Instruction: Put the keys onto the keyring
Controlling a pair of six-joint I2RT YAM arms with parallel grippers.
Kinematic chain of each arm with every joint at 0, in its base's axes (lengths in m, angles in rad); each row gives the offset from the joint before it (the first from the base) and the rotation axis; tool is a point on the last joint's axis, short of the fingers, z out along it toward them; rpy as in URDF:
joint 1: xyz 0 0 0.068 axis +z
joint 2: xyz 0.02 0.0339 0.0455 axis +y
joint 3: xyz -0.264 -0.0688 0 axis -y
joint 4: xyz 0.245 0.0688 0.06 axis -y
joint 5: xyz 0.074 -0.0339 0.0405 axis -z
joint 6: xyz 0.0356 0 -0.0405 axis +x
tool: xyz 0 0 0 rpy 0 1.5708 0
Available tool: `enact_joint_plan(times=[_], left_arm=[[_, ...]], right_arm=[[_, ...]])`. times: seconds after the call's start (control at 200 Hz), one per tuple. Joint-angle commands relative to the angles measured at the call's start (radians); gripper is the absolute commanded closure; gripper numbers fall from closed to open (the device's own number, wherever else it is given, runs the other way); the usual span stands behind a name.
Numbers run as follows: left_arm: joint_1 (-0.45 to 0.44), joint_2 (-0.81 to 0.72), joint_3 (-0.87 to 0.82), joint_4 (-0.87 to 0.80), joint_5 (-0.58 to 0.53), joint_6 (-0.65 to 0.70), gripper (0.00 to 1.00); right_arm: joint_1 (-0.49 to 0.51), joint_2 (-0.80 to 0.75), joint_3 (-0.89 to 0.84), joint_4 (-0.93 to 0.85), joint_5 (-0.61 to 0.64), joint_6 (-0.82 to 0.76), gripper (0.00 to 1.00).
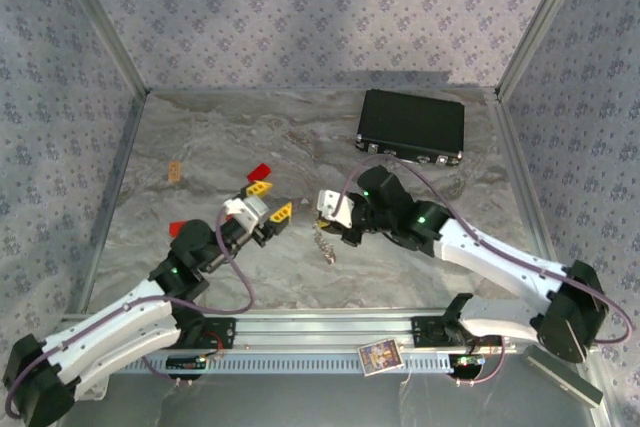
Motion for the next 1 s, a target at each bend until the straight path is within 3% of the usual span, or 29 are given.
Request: enact_joint_plan(times=[0.0, 0.155, 0.38, 0.71, 0.994], left_arm=[[0.010, -0.083, 0.012, -0.053, -0.260, -0.038, 0.41], [0.028, -0.156, 0.039, -0.123, -0.341, -0.070, 0.39], [0.071, -0.138, 0.070, -0.198, -0.356, -0.145, 0.37], [0.117, -0.053, 0.095, -0.248, -0.335, -0.229, 0.36], [0.136, -0.019, 0.094, -0.239, -0.332, -0.264, 0.36]], right_arm=[[0.041, 0.096, 0.090, 0.146, -0.072, 0.012, 1.00], [0.052, 0.208, 0.127, 0.274, -0.083, 0.060, 1.00], [0.000, 0.310, 0.052, 0.348, -0.033, 0.164, 1.00], [-0.135, 0.343, -0.007, 0.161, 0.105, 0.029, 1.00], [-0.175, 0.433, 0.018, 0.047, 0.242, -0.095, 1.00]])
